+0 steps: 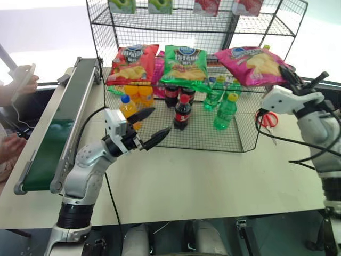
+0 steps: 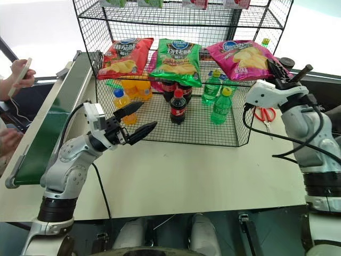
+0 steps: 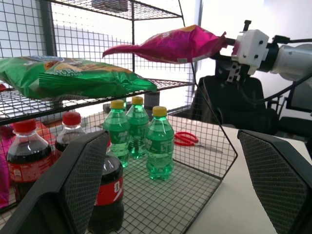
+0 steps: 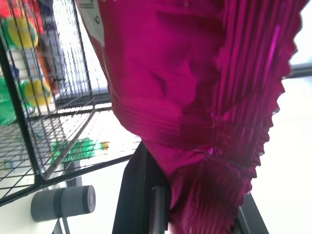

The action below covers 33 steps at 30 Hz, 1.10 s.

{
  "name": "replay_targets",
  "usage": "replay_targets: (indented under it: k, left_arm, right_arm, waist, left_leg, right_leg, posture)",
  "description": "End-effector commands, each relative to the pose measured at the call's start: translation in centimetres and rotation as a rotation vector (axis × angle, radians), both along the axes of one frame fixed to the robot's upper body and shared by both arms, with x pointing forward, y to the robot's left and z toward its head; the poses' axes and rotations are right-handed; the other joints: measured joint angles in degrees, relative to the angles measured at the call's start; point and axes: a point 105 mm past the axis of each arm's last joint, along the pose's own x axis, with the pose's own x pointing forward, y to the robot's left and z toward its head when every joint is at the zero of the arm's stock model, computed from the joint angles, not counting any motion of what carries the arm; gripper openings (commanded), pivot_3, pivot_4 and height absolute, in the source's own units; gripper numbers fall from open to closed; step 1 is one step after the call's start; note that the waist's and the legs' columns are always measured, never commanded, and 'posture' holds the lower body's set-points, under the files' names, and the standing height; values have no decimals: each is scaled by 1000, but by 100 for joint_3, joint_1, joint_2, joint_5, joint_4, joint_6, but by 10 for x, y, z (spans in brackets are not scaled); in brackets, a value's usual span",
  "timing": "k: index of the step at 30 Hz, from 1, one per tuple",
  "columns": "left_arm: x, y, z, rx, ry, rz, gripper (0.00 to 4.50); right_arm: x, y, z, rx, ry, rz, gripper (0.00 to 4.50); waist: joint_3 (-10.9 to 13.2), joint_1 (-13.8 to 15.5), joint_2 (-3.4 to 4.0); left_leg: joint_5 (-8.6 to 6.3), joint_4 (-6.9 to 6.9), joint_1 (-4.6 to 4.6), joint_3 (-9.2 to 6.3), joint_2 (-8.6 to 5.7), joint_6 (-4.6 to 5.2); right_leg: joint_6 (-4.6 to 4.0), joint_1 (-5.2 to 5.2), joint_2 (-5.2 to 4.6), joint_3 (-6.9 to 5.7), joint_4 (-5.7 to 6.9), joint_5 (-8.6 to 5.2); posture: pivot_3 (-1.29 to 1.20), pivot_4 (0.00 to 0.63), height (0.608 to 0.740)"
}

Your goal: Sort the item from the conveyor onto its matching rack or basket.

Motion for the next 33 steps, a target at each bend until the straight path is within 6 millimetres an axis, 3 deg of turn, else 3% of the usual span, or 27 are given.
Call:
replay_targets:
  k: [1, 10, 21, 30, 33]
  left_arm:
    - [-3, -6, 13, -10, -73, 16, 4500]
    - [-2, -11, 15, -18, -83, 27, 4500]
    - [-4, -13, 17, -22, -95, 32, 4500]
    - [-7, -16, 14, -20, -93, 30, 4500]
    - [-7, -16, 14, -17, -97, 32, 4500]
  right_arm:
    - [6, -1, 21, 16, -84, -30, 25]
    - [26, 12, 16, 81, -51, -11, 25]
    - [36, 8, 13, 133, -27, -41, 25]
    - [31, 5, 15, 175, 7, -28, 4401]
    - [24, 4, 17, 201, 54, 8, 4463]
  waist:
    - [0, -8, 1]
    - [0, 1, 0]
    - [0, 8, 2]
    - [0, -1, 2]
    - [0, 0, 3]
  left_leg:
    - [1, 0, 1, 0, 0, -1]
    - [2, 1, -1, 1, 1, -3]
    - [2, 1, -2, 2, 1, -3]
    - [2, 1, 0, 2, 1, -3]
    - [2, 1, 0, 2, 2, -3]
  right_leg:
    - [0, 0, 0, 0, 1, 0]
    - [1, 3, 0, 0, -1, 0]
    - [2, 2, 0, -1, -1, 1]
    - [2, 2, 0, -1, 0, 1]
    - [2, 2, 0, -1, 1, 1]
  posture:
    - [0, 150, 738]
    - [0, 150, 738]
    - [0, 150, 738]
    - [0, 150, 738]
    - [0, 150, 738]
